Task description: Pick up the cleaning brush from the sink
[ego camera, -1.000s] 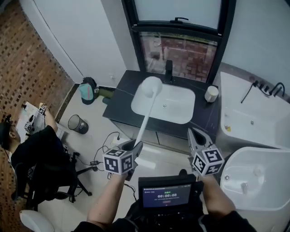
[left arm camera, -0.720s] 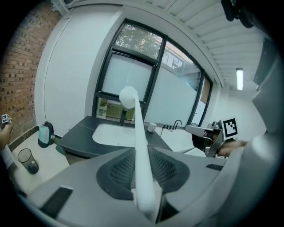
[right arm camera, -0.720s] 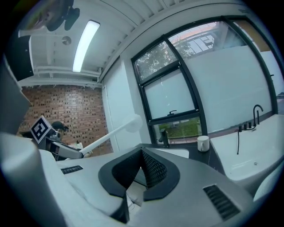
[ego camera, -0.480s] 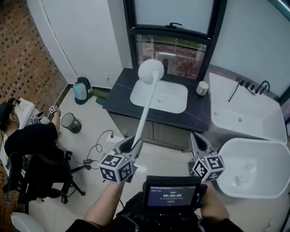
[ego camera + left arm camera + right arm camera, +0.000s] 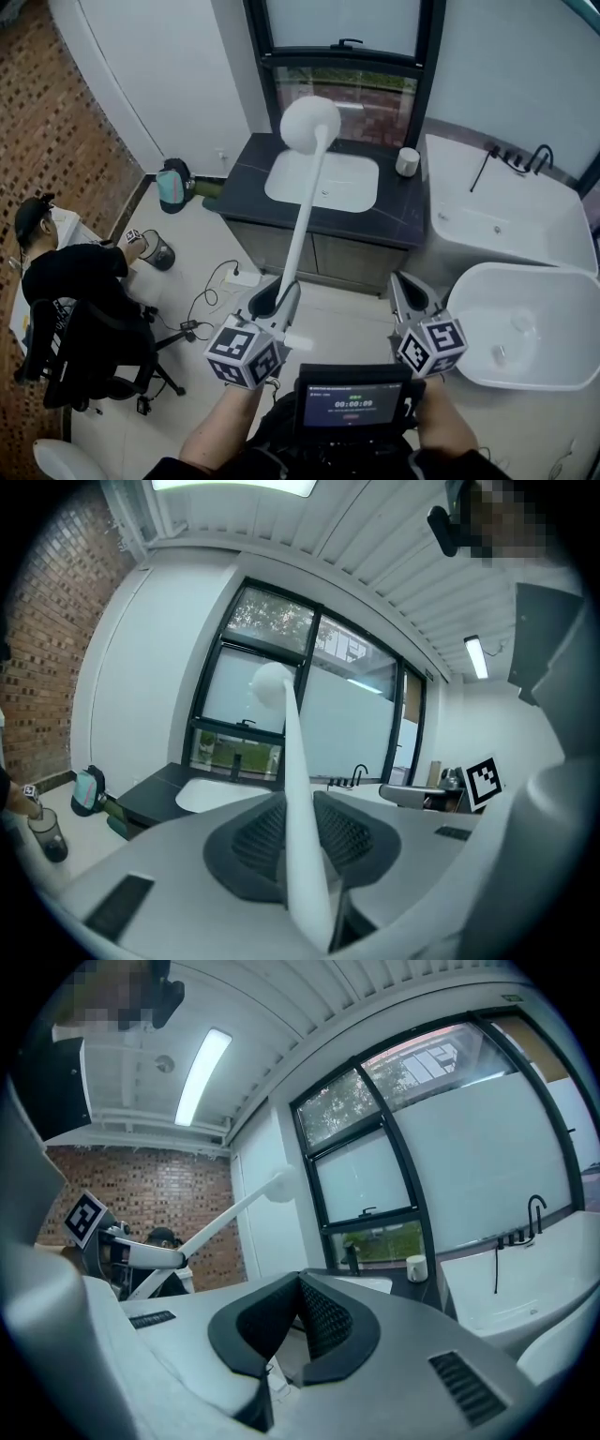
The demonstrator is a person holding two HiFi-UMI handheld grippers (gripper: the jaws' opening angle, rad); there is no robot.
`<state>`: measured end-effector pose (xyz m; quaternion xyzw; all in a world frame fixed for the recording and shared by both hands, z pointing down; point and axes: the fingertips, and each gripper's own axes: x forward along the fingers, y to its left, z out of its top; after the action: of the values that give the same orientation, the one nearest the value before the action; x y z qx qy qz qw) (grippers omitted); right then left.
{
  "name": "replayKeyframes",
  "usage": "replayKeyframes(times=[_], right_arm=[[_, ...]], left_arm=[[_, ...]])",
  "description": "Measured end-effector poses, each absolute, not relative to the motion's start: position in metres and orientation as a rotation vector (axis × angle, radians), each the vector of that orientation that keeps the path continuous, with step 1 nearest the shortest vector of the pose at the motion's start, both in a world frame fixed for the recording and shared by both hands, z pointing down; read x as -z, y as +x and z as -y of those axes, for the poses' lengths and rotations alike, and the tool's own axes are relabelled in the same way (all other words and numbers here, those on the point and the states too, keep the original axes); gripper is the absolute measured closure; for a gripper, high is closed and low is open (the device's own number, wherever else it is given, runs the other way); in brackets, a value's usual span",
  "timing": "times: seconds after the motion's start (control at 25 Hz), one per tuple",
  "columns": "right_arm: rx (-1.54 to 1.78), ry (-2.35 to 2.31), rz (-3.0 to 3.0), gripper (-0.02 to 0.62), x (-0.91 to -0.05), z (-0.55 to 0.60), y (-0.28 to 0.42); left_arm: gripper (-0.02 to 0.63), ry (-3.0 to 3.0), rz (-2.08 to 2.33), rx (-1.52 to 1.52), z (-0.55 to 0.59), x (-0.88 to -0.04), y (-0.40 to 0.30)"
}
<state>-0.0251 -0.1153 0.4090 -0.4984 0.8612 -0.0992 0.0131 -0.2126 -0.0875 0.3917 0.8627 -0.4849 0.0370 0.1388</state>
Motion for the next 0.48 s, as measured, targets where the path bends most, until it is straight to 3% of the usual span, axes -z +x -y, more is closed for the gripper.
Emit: replayKeyframes(times=[0.48], right_arm=[[0.262, -1.587, -2.673, 0.606, -0.389, 0.056, -0.061]], left_arm=[[0.508, 2.477, 1.413, -0.065, 0.036, -0.379, -0.262]])
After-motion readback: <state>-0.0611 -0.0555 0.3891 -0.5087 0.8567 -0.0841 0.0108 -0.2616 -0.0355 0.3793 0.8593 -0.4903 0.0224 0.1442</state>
